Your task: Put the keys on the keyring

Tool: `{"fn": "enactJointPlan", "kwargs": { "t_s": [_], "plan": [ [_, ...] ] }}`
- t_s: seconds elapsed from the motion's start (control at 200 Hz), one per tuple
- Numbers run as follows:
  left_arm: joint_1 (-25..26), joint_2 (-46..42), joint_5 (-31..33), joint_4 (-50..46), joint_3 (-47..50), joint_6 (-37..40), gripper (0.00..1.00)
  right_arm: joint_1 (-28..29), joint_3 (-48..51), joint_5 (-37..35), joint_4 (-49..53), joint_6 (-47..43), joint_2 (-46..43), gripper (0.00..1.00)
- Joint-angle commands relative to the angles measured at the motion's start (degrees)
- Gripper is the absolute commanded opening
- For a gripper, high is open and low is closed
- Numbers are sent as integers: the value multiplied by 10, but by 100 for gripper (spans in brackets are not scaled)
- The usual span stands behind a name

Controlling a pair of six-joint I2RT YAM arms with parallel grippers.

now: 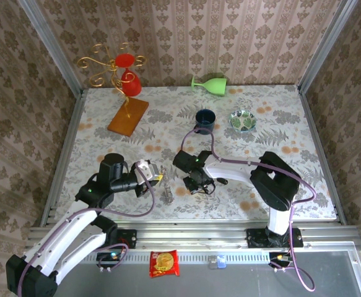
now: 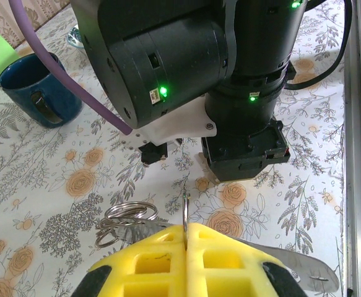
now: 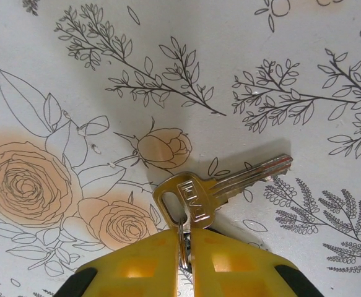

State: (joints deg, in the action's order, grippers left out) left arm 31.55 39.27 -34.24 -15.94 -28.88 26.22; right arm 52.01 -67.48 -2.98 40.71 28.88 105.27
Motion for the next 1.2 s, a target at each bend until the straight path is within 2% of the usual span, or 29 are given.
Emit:
{"fn": "enactJointPlan", "kwargs": {
  "t_s": [0.0,0.455,0.85,1.04,1.195],
  "plan": [
    [5,-2,-2,10,-2,9,0,0,-20,-13,21,1,12,15],
    [5,-2,-3,9,-2,9,0,0,-29,-20,26,-1,15,16],
    [6,-2,-3,7,-3,10,0,0,-31,-26,36,-3,20,12],
    [6,-3,-2,4,-4,11,0,0,-33,-29,39,-4,14,0],
    [6,-5,9,5,-6,5,0,0,-29,-29,33,-10,-20,0]
  ]
}}
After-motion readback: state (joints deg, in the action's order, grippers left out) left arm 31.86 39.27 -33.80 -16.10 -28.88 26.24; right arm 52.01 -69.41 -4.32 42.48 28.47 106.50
